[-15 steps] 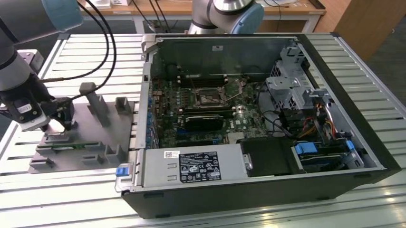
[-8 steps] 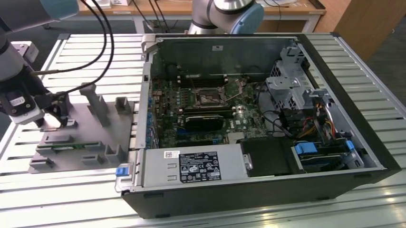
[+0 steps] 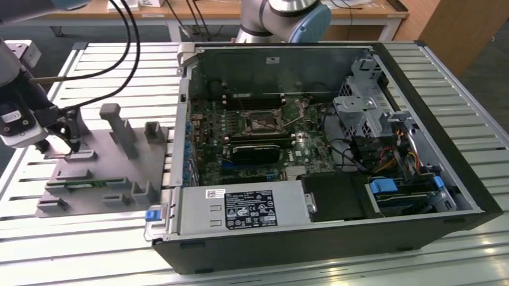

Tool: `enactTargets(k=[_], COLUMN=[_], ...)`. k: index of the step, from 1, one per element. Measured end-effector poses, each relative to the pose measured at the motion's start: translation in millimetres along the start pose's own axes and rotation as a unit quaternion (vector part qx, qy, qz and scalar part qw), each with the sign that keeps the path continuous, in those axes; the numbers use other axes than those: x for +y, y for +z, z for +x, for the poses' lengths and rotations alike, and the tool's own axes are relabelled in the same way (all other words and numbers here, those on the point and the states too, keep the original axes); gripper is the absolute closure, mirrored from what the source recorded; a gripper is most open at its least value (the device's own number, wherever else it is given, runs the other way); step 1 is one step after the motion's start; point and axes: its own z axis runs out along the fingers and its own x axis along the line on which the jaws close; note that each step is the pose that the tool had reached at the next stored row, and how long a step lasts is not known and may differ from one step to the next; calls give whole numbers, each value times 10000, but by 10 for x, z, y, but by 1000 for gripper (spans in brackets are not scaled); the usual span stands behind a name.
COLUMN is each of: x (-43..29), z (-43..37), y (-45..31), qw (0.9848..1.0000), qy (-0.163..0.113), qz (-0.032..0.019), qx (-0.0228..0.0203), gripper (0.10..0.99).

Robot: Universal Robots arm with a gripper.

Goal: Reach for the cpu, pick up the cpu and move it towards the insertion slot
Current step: 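Pick up the cpu and move it towards the insertion slot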

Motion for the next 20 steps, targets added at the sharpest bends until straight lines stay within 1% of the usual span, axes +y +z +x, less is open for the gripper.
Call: enactTargets(k=[2,11,20], x=[2,14,22], z=[0,1,2], y=[-29,-231,-361], qw=[10000,10000,10000], qy=[0,0,0], qz=[0,0,0], qx=[0,0,0], gripper=[541,541,541])
